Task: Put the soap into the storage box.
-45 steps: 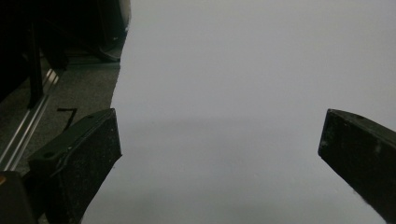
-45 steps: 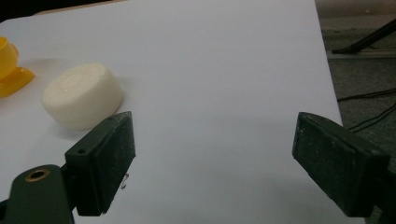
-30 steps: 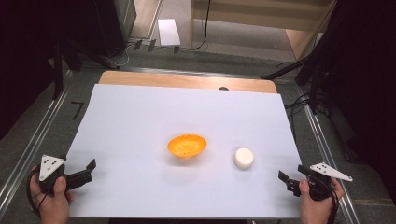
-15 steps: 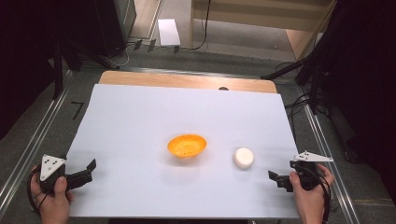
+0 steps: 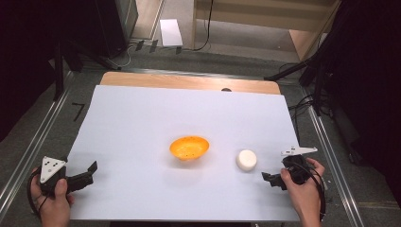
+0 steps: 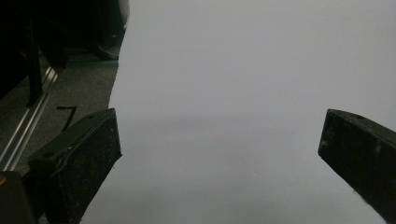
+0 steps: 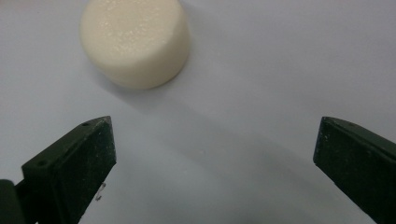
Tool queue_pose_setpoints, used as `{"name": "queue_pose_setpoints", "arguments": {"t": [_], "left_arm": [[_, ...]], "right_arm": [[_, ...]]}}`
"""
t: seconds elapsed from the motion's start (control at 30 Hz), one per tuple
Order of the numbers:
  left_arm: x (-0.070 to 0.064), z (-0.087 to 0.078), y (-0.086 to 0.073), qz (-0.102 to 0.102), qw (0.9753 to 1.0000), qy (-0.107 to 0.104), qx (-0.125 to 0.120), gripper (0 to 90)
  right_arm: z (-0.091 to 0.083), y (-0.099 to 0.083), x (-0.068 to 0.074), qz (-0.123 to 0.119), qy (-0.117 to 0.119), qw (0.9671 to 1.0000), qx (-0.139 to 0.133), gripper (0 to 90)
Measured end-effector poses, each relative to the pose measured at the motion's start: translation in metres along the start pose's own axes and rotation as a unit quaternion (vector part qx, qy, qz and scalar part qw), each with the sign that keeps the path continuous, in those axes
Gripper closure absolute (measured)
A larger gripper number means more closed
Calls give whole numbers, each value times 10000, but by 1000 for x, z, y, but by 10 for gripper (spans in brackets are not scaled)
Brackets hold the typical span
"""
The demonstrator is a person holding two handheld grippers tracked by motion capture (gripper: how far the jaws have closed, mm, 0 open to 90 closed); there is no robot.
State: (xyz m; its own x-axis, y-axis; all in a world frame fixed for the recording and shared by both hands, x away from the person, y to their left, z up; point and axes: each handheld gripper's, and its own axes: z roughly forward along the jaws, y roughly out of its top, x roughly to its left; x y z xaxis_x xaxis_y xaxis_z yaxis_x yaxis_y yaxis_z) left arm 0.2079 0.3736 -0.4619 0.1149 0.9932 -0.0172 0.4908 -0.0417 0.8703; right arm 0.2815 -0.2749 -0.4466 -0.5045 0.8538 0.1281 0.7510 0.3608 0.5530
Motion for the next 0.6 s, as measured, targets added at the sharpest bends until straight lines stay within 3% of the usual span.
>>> {"name": "queue_pose_setpoints", "arguments": {"t": [0.6], "left_arm": [[0,0,0,7,10000,-30,10,0]], "right_arm": [[20,30,17,-252,264,9979,530,0]]}}
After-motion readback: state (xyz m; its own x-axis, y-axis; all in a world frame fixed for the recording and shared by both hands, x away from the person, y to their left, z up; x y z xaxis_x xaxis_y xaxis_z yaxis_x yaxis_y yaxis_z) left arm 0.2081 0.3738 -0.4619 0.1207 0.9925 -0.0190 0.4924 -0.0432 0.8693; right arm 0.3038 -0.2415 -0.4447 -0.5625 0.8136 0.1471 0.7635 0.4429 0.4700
